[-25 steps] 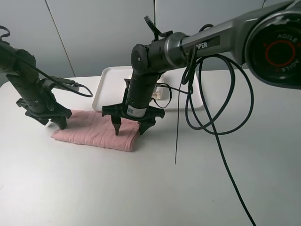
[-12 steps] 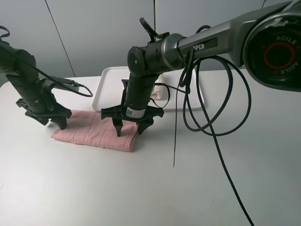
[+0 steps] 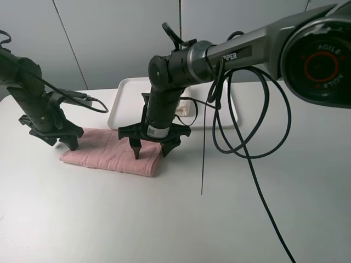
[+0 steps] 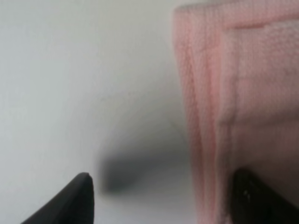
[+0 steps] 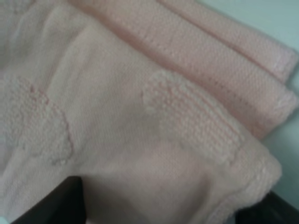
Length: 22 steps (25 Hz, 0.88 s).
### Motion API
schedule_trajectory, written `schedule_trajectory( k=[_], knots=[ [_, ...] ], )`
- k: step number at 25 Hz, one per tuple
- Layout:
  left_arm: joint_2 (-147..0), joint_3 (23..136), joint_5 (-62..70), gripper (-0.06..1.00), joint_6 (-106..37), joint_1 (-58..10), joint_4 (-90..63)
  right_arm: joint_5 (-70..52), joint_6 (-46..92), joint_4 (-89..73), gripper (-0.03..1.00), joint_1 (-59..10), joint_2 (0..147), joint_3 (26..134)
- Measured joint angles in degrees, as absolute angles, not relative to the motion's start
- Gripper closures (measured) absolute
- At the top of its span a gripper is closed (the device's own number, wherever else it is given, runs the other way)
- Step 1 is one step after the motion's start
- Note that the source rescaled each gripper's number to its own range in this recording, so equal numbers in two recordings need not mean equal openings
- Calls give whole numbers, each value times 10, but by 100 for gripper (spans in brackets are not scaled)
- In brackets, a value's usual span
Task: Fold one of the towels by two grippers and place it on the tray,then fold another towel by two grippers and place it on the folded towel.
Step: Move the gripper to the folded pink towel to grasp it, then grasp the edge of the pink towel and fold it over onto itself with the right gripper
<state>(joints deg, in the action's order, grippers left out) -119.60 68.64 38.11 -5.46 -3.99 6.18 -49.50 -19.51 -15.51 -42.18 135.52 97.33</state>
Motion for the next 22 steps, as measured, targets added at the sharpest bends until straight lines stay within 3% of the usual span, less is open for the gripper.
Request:
schedule_trajectory(
  k=[3,5,10,22],
  knots=[
    [-1196,686,380,15,-57,-40,62,-494,-195,-155,31,-422,1356,973],
    [-1196,686,380,15,-57,-40,62,-494,-195,-149,43,-423,1357,973],
    [-1196,686,380,15,-58,-40,58,-488,-195,-136,90,-425,1359,973],
    [-1196,686,384,15,-58,-40,53,-488,-179,-128,93,-428,1346,973]
  ],
)
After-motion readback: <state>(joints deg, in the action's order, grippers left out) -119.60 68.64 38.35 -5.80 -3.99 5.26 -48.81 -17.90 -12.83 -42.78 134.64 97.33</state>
